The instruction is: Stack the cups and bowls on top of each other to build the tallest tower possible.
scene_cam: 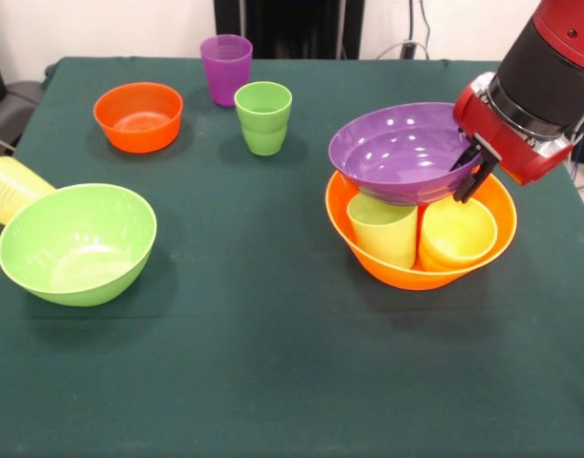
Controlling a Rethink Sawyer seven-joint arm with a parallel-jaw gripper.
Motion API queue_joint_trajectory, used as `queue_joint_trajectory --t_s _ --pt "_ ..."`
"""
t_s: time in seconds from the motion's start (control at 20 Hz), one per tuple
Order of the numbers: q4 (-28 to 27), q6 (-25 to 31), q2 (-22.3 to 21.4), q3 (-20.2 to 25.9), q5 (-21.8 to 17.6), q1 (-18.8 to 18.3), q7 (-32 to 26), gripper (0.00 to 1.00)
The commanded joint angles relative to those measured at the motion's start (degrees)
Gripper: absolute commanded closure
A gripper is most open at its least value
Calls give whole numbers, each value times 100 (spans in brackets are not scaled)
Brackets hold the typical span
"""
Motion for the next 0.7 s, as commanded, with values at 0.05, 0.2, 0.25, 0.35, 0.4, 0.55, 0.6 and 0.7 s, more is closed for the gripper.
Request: queue_joint_trajectory --t_s 0.05,0.2,0.25,0.35,0.4,0.55,0.6,0.7 --pt "216 -495 155 429 164 65 1470 100" --pt "209 -483 155 424 184 65 1477 100" --pt "207 -487 158 427 192 63 1479 100" --pt "194 -477 160 426 206 64 1477 100" --pt "190 -469 159 425 215 64 1470 100" --pt "186 -447 136 431 232 52 1436 100" --pt "190 -452 115 436 243 45 1417 100" --pt "152 -496 92 420 269 55 1442 100"
